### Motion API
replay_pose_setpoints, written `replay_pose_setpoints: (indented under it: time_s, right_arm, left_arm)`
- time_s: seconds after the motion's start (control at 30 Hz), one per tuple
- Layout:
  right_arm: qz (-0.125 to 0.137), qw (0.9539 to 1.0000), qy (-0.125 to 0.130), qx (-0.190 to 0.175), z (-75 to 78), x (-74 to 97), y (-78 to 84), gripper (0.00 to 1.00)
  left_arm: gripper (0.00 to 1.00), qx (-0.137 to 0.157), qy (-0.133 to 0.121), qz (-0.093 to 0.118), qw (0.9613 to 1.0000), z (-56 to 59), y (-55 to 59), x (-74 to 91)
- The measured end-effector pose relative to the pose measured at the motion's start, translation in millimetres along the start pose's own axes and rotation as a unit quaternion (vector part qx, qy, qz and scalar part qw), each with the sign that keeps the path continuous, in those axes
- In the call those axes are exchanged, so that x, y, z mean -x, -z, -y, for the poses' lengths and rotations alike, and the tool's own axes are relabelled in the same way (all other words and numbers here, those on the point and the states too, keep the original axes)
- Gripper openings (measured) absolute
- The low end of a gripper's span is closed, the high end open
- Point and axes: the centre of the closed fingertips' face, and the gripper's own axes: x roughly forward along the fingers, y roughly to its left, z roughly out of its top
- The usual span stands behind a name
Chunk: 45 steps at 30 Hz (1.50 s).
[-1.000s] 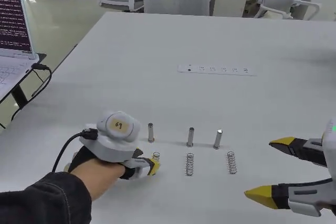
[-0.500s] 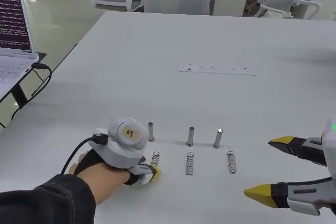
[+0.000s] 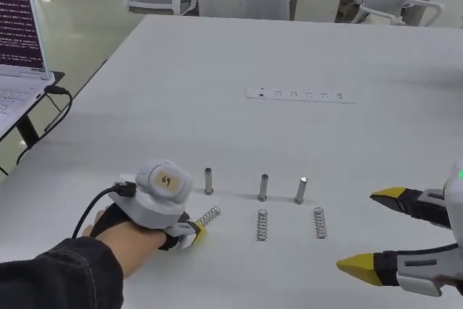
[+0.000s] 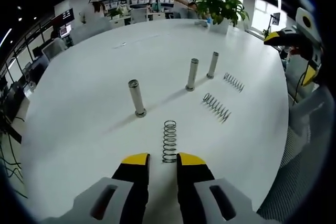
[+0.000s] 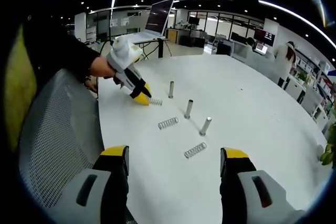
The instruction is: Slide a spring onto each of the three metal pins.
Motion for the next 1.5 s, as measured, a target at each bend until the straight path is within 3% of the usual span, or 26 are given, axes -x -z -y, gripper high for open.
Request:
replay_pose_setpoints:
  time_s: [0.23,0.6,0.77,1.1,1.5]
  right_arm:
    - [0.000,1.0000,0.000,-0.001,0.8,0.0,-0.1,0.70]
    - [0.004,1.0000,0.001,0.003,0.9,1.3,-4.1,0.70]
    - [0.008,1.0000,0.000,0.003,0.2,1.5,-6.0,0.69]
    - [0.020,0.9998,-0.004,0.001,-4.6,4.2,-15.7,0.68]
    - [0.039,0.9992,-0.012,0.008,-11.9,6.6,-32.6,0.68]
  left_arm:
    - [0.03,-0.010,0.006,0.002,0.9999,4.0,-1.7,-2.1]
    - [0.02,0.003,0.013,0.004,0.9999,-0.2,-3.0,6.5]
    - [0.02,0.006,0.024,0.019,0.9995,3.4,-9.3,16.8]
    - [0.02,0.008,0.062,0.056,0.9965,23.0,-25.5,43.9]
    - [0.02,0.014,0.090,0.117,0.9889,44.7,-53.7,81.6]
